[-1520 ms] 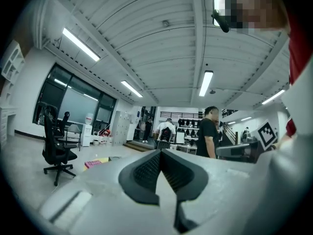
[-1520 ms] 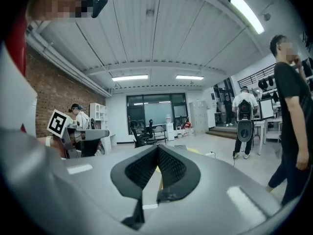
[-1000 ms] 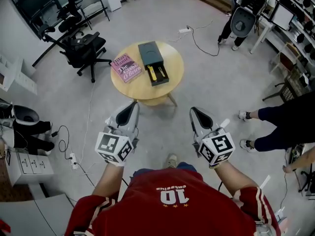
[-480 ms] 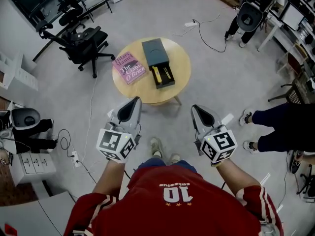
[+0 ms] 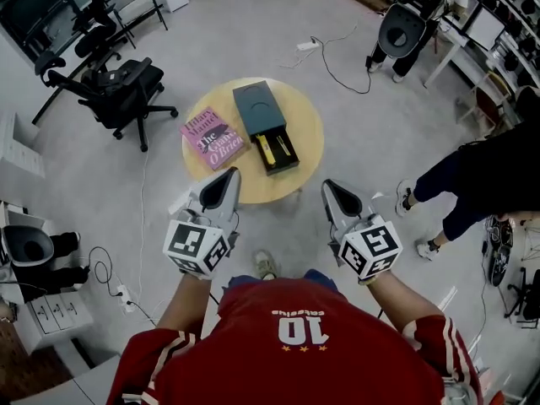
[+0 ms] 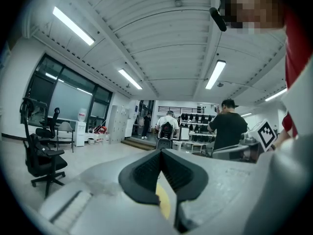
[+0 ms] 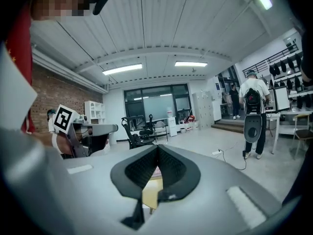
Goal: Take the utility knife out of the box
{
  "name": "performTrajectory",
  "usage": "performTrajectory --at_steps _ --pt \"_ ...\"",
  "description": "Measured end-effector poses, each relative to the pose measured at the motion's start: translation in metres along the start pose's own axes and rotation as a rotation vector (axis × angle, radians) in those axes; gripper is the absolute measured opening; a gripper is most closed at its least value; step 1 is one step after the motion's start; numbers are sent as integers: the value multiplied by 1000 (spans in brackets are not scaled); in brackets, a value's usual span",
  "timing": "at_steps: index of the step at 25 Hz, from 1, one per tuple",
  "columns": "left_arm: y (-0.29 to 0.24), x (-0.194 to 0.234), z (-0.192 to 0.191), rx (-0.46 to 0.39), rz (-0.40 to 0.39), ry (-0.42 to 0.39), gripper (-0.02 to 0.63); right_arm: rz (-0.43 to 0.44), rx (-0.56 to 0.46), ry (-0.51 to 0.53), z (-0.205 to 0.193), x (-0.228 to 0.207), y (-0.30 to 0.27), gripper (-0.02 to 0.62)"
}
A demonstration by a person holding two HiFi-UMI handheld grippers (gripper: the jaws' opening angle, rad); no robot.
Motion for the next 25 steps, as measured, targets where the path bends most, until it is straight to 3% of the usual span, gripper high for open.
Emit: performTrajectory --at_steps 7,14,20,25 --pt "-22 36 5 7 -59 13 3 -44 1 6 8 0 -38 -8" --pt "-36 56 -14 35 -51 61 3 -46 4 12 10 0 -56 -8" --pt "-62 50 -28 69 -23 64 3 -16 5 17 11 -26 -68 -8" --pt "-88 34 -36 79 60 74 3 65 20 26 16 -66 -78 -8"
Point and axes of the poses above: the fingertips, and each gripper's own axes: y backward along the fingers, x to its left, z out of its top, the point moved 5 cm from there along y, backward along the fingers, and after that the axes turned 3 degrees about -x, right-handed, at the moved point
